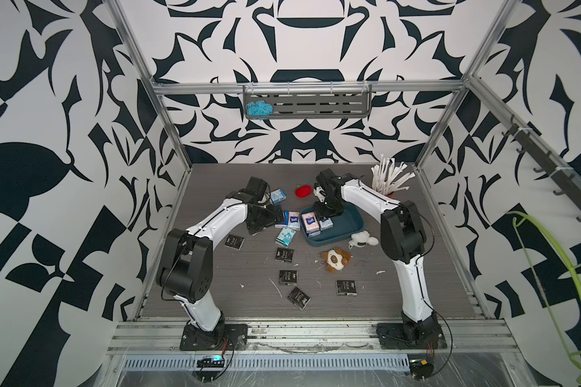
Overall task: Put the pocket tissues into the storage box
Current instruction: Place the pocket tissues in the storage box.
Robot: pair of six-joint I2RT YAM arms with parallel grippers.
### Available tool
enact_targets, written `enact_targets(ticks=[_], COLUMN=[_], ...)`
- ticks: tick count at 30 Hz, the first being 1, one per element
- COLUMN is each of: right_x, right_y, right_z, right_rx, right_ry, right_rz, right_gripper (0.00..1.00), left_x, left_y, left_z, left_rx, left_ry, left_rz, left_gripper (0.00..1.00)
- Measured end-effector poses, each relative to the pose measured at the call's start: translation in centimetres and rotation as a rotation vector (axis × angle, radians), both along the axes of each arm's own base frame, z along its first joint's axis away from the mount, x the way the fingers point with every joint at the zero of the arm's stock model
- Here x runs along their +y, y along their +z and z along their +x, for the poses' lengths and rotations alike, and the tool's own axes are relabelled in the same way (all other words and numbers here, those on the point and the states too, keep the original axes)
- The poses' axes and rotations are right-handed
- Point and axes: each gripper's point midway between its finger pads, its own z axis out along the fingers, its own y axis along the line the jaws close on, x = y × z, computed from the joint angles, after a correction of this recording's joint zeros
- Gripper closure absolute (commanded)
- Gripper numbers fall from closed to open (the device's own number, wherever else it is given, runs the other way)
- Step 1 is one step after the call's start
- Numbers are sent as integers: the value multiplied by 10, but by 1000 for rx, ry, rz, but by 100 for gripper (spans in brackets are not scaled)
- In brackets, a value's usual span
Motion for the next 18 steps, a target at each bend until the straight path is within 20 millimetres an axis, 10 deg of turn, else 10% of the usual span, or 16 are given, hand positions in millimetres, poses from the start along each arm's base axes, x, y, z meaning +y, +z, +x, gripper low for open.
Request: enact_targets(ticks=[18], right_x=[-50], right_y=[76], right_z=[-36], right_rx=[-147], right_ry=[-181], right_rz=[-29], right_gripper=[31], left_x=[-11], left_y=[-1], left_z=[-17], left_rx=[-69], left_ry=[-243], left_rz=[175], left_gripper=[7])
